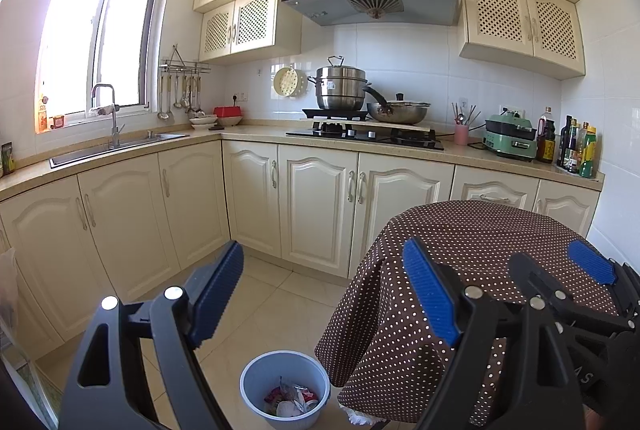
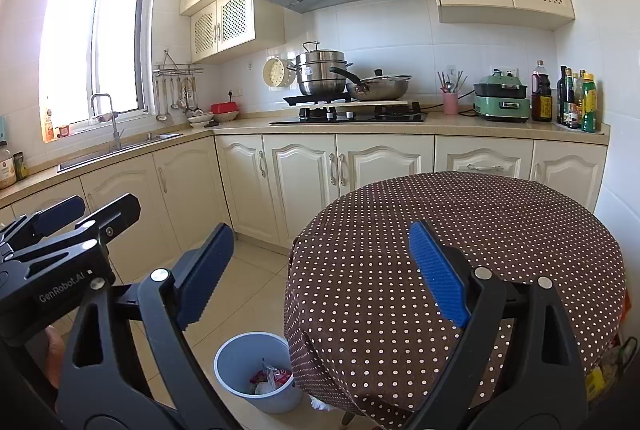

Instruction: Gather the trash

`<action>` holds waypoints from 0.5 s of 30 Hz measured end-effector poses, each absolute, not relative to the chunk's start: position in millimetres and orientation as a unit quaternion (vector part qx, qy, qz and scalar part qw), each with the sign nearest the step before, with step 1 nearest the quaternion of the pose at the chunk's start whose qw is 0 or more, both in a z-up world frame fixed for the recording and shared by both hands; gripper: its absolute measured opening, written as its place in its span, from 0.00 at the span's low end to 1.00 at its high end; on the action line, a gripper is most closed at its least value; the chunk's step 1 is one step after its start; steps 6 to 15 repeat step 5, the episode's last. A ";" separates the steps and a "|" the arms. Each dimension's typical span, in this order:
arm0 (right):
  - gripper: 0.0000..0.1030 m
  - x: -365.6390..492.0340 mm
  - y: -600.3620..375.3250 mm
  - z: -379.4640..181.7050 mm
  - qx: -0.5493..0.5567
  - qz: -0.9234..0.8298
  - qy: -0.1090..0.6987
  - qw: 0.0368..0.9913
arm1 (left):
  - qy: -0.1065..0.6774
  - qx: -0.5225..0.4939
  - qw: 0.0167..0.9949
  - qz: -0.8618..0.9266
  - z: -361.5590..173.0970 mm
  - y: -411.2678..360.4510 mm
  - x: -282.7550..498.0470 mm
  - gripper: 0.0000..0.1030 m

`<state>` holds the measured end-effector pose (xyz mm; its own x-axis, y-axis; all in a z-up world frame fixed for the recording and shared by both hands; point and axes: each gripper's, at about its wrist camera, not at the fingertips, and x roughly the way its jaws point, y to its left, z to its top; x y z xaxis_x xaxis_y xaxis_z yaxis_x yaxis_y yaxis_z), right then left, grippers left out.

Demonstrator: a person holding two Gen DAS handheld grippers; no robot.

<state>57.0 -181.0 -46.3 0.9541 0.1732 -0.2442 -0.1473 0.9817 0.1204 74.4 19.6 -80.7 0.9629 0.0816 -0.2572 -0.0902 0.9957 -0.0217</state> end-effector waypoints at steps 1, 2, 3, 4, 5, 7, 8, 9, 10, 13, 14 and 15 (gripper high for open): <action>0.86 57.0 -181.3 -47.0 0.051 0.080 0.128 0.987 | 0.130 -0.018 0.990 0.043 -81.7 19.6 75.1 0.78; 0.86 57.1 -181.3 -47.5 0.051 0.079 0.128 0.987 | 0.132 -0.019 0.990 0.042 -83.3 19.4 75.8 0.79; 0.86 57.3 -181.5 -47.9 0.051 0.078 0.129 0.987 | 0.133 -0.020 0.990 0.043 -84.1 19.1 76.7 0.79; 0.86 58.2 -182.2 -48.6 0.051 0.076 0.130 0.987 | 0.135 -0.019 0.990 0.044 -85.0 18.8 77.9 0.80; 0.86 58.5 -182.4 -49.1 0.050 0.074 0.131 0.987 | 0.136 -0.019 0.989 0.045 -86.2 18.8 79.6 0.80; 0.86 58.5 -182.4 -49.1 0.050 0.074 0.131 0.987 | 0.136 -0.019 0.989 0.045 -86.2 18.8 79.6 0.80; 0.86 58.5 -182.4 -49.1 0.050 0.074 0.131 0.987 | 0.136 -0.019 0.989 0.045 -86.2 18.8 79.6 0.80; 0.86 58.5 -182.4 -49.1 0.050 0.074 0.131 0.987 | 0.136 -0.019 0.989 0.045 -86.2 18.8 79.6 0.80; 0.86 58.5 -182.4 -49.1 0.050 0.074 0.131 0.987 | 0.136 -0.019 0.989 0.045 -86.2 18.8 79.6 0.80; 0.86 58.5 -182.4 -49.1 0.050 0.074 0.131 0.987 | 0.136 -0.019 0.989 0.045 -86.2 18.8 79.6 0.80; 0.86 58.5 -182.4 -49.1 0.050 0.074 0.131 0.987 | 0.136 -0.019 0.989 0.045 -86.2 18.8 79.6 0.80; 0.86 58.5 -182.4 -49.1 0.050 0.074 0.131 0.987 | 0.136 -0.019 0.989 0.045 -86.2 18.8 79.6 0.80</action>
